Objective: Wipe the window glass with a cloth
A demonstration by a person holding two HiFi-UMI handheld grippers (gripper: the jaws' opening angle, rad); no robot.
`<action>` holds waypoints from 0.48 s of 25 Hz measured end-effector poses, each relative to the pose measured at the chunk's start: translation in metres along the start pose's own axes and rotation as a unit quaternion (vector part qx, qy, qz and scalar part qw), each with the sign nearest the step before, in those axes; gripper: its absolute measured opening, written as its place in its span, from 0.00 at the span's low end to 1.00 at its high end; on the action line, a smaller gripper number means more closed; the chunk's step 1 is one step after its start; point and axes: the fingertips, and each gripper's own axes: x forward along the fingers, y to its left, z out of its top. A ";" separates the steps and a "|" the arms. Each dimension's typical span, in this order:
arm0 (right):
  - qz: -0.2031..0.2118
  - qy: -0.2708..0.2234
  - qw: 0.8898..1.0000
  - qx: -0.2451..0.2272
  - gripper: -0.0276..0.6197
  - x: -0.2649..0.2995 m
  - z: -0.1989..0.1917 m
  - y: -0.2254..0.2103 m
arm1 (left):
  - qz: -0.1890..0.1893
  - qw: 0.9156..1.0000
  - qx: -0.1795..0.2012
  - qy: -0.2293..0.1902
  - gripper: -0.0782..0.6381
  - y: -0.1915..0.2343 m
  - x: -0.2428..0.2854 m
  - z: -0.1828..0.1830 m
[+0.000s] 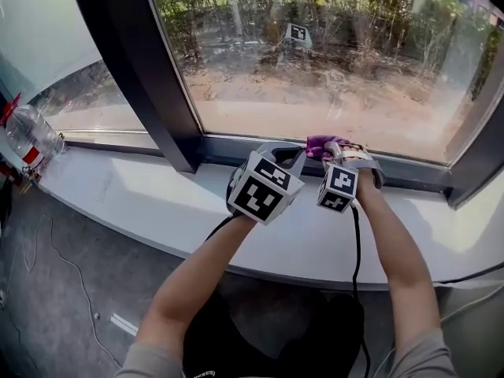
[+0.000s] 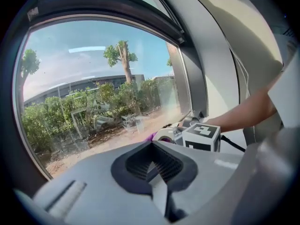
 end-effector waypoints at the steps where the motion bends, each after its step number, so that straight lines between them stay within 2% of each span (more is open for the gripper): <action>1: 0.002 -0.001 1.000 0.002 0.20 0.000 -0.001 0.000 | 0.001 1.000 0.003 0.003 0.11 0.000 0.000 -0.001; 6: 0.005 -0.017 1.000 -0.001 0.20 -0.014 0.002 -0.006 | 0.018 1.000 0.016 0.009 0.11 0.004 -0.007 0.016; 12: -0.076 -0.058 0.995 -0.015 0.20 -0.075 0.010 -0.063 | 0.036 0.998 0.046 -0.013 0.11 0.004 -0.022 0.069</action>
